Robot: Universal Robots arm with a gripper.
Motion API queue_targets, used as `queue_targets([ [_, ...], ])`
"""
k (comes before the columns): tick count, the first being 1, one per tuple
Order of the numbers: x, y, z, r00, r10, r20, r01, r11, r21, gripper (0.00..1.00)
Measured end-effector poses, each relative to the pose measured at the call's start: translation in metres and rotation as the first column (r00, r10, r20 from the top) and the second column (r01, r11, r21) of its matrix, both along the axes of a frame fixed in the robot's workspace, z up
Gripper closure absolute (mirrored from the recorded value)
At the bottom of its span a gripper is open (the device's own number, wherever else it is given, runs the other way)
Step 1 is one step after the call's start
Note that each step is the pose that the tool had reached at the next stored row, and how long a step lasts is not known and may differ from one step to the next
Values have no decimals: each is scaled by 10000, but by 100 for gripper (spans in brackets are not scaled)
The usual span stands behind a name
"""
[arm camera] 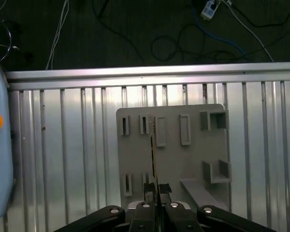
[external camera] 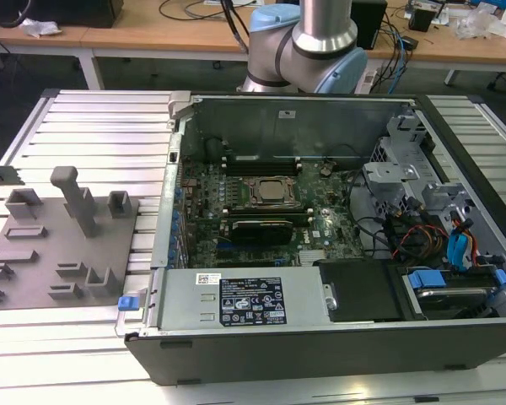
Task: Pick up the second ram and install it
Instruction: 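Pick up the second ram and move it above second insertion slot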
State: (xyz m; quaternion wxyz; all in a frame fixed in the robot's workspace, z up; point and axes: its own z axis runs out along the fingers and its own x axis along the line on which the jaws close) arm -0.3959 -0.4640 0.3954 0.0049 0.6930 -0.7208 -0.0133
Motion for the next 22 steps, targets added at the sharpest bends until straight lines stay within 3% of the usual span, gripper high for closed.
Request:
queue_targets([
  [2, 0, 0, 22, 10000, -1, -1, 1, 10000, 2, 86],
  [5, 0, 0, 128, 10000, 0, -1, 0, 10000, 26, 86],
  [13, 22, 0, 136, 10000, 1, -4, -1, 10000, 33, 86],
  [19, 249, 5, 135, 10000, 0, -1, 0, 10000, 35, 86],
  [22, 430, 19, 134, 10000, -1, -1, 1, 10000, 36, 86],
])
